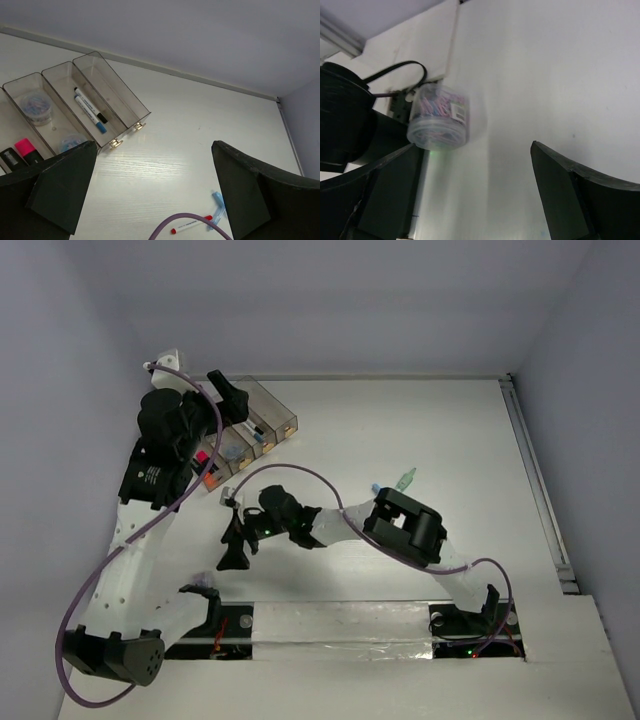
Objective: Sort the stationery into containers
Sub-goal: Move the stationery to the corner of the board.
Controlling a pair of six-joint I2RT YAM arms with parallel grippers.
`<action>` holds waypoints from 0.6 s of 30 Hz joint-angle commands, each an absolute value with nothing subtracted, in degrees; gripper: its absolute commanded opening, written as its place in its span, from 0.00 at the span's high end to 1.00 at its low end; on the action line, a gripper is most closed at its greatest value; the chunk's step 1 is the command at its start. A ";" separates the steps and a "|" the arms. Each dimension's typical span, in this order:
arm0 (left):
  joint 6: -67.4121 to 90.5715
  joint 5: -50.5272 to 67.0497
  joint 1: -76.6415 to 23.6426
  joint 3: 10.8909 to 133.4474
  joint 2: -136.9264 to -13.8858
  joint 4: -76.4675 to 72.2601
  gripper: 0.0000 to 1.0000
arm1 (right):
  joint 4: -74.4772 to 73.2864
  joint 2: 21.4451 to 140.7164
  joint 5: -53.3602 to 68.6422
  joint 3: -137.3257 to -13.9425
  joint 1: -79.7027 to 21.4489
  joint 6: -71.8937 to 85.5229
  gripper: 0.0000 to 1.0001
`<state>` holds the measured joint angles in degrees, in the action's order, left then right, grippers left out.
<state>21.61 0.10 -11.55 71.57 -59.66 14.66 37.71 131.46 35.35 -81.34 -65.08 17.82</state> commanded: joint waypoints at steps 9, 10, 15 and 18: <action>24.08 2.81 -11.43 74.45 -53.88 18.02 0.01 | 28.92 133.93 36.57 -92.89 -70.92 15.20 0.00; 24.17 2.90 -11.43 74.01 -53.35 18.19 0.01 | 28.39 134.38 36.21 -93.94 -70.93 15.47 0.00; 24.43 3.16 -11.43 73.04 -51.33 18.90 0.01 | 24.53 136.14 27.28 -96.33 -73.39 13.89 0.00; 24.43 3.69 -11.43 72.77 -50.72 18.98 0.01 | 25.40 135.44 22.36 -94.92 -74.00 14.68 0.00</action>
